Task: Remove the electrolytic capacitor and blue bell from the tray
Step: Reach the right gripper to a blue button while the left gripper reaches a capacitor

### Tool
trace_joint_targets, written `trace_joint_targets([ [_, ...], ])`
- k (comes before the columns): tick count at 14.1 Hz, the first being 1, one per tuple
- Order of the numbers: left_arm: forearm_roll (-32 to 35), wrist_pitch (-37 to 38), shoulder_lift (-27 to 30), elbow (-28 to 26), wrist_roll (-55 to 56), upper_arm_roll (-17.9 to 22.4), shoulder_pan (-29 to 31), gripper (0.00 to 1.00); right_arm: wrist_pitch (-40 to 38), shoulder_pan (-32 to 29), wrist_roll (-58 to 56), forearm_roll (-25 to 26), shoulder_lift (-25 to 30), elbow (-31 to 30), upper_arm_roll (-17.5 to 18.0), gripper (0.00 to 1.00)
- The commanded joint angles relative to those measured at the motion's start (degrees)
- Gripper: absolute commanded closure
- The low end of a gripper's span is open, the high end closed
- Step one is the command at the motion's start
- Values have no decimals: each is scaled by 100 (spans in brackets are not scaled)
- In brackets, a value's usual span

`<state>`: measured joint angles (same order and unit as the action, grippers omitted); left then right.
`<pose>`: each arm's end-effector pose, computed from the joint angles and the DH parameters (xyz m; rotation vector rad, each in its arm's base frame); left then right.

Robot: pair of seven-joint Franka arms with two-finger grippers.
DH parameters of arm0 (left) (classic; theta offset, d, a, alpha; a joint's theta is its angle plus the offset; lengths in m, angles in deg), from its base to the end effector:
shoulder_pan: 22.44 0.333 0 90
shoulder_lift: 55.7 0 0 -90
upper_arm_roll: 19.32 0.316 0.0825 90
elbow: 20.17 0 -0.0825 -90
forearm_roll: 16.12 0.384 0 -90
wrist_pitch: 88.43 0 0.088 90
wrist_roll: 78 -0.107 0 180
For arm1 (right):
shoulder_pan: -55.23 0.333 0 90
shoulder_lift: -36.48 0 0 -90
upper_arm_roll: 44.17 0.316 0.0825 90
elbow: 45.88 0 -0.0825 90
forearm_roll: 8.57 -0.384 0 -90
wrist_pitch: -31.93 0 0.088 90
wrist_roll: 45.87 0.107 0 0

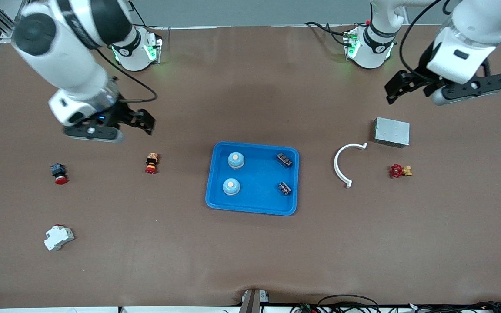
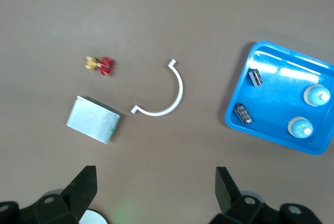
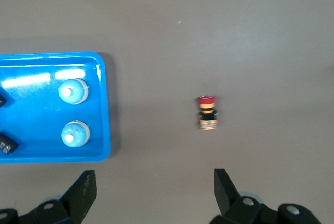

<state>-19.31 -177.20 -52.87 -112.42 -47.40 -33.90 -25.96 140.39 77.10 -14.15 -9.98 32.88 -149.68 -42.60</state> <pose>0.5076 -0.1760 0.6303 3.0888 0.3376 -0.0460 0.5345 0.2334 0.5018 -3.1017 0.2364 -0.0074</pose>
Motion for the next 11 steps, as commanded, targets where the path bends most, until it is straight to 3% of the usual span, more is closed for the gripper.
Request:
trace_joint_targets([
  [1,-505,88,-370,155,130,-80,1,0,577,492,711,-8,-578,-9,-60,0],
  [6,-543,18,-1082,181,296,-405,-235,0,1720,1178,1853,-8,-1782,175,-69,0],
  [9,-542,-52,-1592,383,1069,-414,-490,0,1925,1460,2416,62,-2451,587,-69,0],
  [11,-481,-612,-1820,401,1971,-405,-728,0,1994,1618,2506,62,-2654,650,-78,0],
])
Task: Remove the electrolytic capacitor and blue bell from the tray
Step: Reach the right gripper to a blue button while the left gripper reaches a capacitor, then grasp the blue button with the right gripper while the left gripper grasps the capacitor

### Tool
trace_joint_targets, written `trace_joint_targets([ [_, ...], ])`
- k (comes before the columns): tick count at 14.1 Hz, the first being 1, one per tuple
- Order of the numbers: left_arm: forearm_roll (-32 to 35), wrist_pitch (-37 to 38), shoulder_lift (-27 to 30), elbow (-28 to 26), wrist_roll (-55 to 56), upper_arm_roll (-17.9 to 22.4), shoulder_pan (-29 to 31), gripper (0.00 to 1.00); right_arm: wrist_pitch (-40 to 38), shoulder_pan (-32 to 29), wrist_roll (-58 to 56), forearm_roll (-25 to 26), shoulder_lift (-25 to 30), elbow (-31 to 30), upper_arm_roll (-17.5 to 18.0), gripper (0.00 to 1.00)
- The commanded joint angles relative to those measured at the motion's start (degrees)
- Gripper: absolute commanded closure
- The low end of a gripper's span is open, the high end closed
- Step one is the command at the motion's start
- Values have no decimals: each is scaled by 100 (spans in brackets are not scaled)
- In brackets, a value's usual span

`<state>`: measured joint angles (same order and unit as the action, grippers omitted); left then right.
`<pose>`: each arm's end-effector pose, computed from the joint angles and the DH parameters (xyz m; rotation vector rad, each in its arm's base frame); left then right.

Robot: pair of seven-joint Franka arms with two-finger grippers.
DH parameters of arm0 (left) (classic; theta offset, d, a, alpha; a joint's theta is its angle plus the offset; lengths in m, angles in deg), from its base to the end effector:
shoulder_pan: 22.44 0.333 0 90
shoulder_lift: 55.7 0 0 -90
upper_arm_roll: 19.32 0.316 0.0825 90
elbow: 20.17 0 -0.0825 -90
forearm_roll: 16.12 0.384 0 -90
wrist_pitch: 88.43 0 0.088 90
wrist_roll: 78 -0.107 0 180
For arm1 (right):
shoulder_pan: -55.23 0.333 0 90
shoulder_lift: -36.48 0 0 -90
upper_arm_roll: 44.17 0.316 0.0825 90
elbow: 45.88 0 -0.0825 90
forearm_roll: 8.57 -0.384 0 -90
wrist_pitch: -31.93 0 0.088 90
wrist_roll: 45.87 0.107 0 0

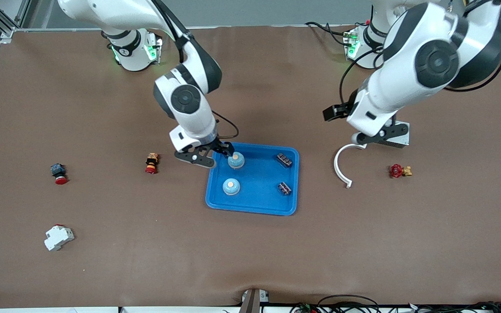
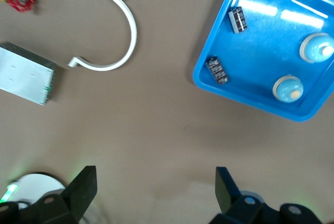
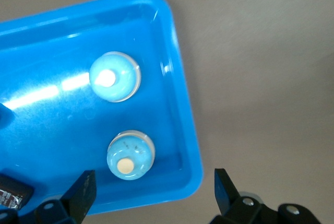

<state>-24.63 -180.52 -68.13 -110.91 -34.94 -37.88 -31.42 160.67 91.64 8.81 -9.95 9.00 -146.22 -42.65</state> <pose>0.5372 -0.2794 0.5032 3.0095 0.4406 -0.4191 0.5232 0.4066 0.2995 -3.0710 0.4804 0.0176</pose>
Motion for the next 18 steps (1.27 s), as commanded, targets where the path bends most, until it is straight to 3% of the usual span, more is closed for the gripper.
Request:
trace_joint_targets([
  [1,138,-545,-443,249,1322,-16,-253,0,80,208,279,59,-345,305,-73,0],
  [4,419,-1116,-839,250,2064,-8,-604,0,274,340,447,59,-626,314,-73,0],
  [8,1024,-1873,-1524,407,3901,-16,-799,0,485,446,447,59,-1056,507,-73,0],
  [12,1158,-2172,-2174,697,4516,45,-886,0,687,525,596,59,-1242,542,-73,0],
  [18,1545,-3095,-2817,698,4791,63,-1080,0,679,525,623,59,-1435,771,-73,0],
])
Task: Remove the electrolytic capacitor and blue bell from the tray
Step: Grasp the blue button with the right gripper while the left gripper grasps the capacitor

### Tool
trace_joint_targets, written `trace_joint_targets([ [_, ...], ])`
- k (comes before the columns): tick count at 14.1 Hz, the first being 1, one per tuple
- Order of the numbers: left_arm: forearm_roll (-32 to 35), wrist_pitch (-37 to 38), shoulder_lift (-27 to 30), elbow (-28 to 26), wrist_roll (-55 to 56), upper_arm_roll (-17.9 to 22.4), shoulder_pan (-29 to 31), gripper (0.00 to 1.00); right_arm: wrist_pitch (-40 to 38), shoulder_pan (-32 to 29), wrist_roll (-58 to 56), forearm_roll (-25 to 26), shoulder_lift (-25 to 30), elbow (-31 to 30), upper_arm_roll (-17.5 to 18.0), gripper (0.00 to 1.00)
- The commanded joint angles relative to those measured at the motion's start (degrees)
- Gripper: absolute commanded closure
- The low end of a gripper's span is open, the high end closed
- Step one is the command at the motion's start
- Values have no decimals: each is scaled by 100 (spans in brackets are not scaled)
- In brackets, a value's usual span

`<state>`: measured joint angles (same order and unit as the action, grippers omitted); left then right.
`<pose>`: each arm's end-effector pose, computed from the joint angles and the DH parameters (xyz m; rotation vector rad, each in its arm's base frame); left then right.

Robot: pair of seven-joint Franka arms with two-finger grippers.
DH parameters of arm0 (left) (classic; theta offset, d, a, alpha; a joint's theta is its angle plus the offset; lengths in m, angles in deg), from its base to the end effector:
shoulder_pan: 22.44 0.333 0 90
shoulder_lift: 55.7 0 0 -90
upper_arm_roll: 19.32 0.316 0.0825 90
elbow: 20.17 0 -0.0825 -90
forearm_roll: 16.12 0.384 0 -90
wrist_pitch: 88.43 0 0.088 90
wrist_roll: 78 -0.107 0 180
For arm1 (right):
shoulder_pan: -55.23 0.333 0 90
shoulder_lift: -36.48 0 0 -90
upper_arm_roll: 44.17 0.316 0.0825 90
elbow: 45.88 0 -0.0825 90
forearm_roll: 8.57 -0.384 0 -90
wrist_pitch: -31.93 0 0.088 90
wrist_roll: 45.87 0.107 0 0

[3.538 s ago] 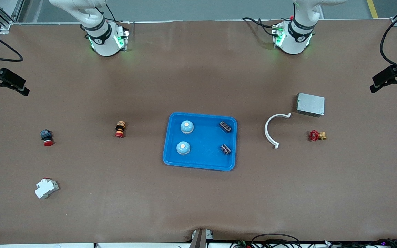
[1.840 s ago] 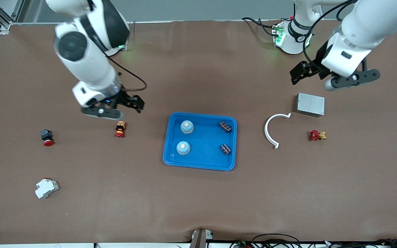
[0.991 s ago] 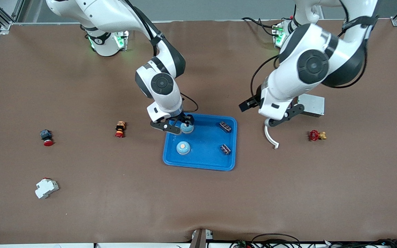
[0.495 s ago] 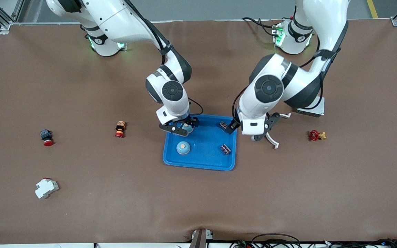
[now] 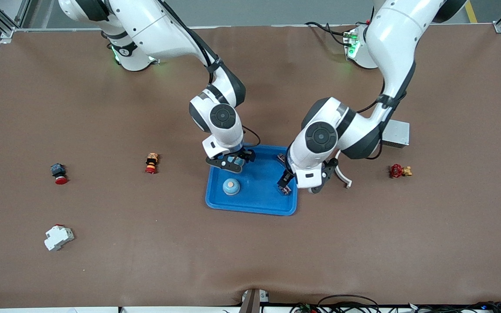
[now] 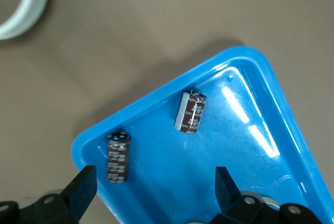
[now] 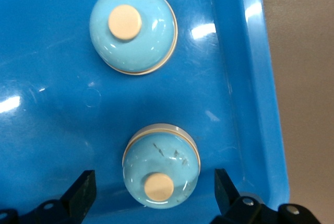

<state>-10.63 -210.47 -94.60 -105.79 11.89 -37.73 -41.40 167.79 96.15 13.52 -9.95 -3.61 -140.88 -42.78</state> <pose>0.5897 -0.3965 0.2852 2.7624 1.3882 -0.1711 0.5081 0.4603 0.2022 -3.0705 0.4972 0.0259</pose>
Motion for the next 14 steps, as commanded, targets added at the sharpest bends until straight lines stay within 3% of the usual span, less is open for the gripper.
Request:
trace_joint_targets([
  [1,163,-162,-231,185,56,57,-81,0,-33,74,152,59,-174,245,-60,0],
  [4,583,-180,-424,185,116,57,-169,0,-24,74,143,68,-209,254,-69,0],
  [7,593,-478,-627,220,46,101,-169,0,-16,74,134,76,-210,254,-69,2],
  [8,593,-609,-662,220,29,101,-169,0,-16,83,117,120,-210,280,-69,34],
  [9,593,-732,-732,229,29,110,-169,0,-24,92,143,138,-210,324,-69,86],
  [10,593,-838,-785,229,29,110,-160,0,-24,100,143,138,-210,324,-69,100],
  [14,593,-1199,-917,229,38,277,-204,0,-16,188,152,147,-210,324,-95,100],
])
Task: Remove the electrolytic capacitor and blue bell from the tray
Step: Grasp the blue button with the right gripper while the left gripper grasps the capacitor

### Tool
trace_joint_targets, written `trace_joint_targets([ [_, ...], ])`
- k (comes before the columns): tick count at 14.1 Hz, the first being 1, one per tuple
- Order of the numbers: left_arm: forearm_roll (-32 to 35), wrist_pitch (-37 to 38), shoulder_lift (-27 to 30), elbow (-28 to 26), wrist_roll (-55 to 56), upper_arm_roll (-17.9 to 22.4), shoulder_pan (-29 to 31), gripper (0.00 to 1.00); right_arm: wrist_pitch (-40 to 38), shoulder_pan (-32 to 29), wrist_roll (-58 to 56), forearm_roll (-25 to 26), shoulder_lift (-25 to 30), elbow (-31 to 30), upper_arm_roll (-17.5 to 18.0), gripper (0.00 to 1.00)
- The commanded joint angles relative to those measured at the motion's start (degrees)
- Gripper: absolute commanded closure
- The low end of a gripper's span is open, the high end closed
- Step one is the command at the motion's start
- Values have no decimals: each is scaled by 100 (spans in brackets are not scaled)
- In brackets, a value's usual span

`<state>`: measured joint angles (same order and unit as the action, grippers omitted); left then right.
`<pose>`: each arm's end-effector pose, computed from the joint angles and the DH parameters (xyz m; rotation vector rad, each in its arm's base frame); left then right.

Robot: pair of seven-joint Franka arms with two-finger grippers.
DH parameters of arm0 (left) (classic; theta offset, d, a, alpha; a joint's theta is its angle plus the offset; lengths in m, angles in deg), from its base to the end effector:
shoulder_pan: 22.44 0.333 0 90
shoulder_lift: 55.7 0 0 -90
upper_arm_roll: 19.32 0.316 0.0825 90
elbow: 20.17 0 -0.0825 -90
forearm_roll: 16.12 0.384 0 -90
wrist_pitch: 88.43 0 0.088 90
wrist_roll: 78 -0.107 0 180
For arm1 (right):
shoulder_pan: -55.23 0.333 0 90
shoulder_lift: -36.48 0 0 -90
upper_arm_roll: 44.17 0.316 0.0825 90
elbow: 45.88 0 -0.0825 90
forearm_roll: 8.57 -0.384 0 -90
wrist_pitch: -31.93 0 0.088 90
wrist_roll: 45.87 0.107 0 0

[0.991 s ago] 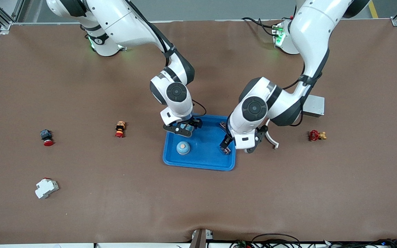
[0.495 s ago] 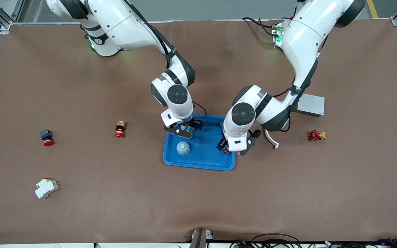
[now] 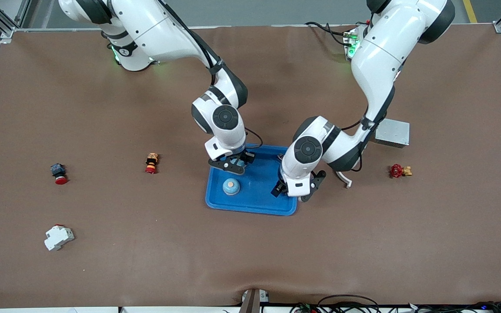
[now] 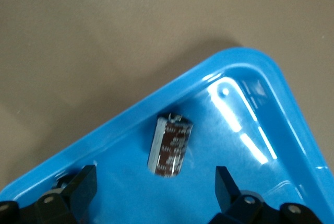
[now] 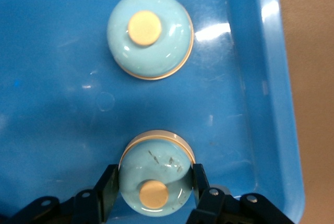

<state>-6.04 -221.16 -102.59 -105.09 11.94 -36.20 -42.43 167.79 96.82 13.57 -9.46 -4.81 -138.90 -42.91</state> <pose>0.6010 -0.3994 0.2069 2.7500 1.3354 -0.0719 0.5098 0.4706 0.2023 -3.0682 0.4735 0.0043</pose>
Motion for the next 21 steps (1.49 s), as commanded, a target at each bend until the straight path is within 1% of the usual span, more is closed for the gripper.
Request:
trace_joint_targets([
  [1,135,-148,-153,159,33,132,-101,0,-42,112,147,115,-63,126,-83,100],
  [4,135,-315,-215,168,24,185,-110,0,-217,77,85,107,68,214,-74,100],
  [7,135,-403,-241,185,41,185,-136,0,-989,16,-11,98,323,459,-65,100],
  [10,135,-403,-241,203,50,185,-189,0,-1509,-369,-887,98,674,399,-83,100],
  [11,135,-412,-250,203,50,185,-189,0,-1554,-563,-1273,98,823,225,-74,100],
  [15,143,-500,-347,212,42,194,-189,0,-1370,-1450,-3144,98,1947,-961,-74,100],
  [17,135,-500,-373,238,50,203,-189,0,-1055,-1828,-3980,98,2501,-1672,-74,100],
  [19,143,-579,-400,247,50,203,-189,0,-747,-2241,-4753,89,2871,-2279,-74,100],
  [21,143,-614,-400,247,103,203,-189,0,-326,-2698,-5545,80,3030,-2746,-65,100],
])
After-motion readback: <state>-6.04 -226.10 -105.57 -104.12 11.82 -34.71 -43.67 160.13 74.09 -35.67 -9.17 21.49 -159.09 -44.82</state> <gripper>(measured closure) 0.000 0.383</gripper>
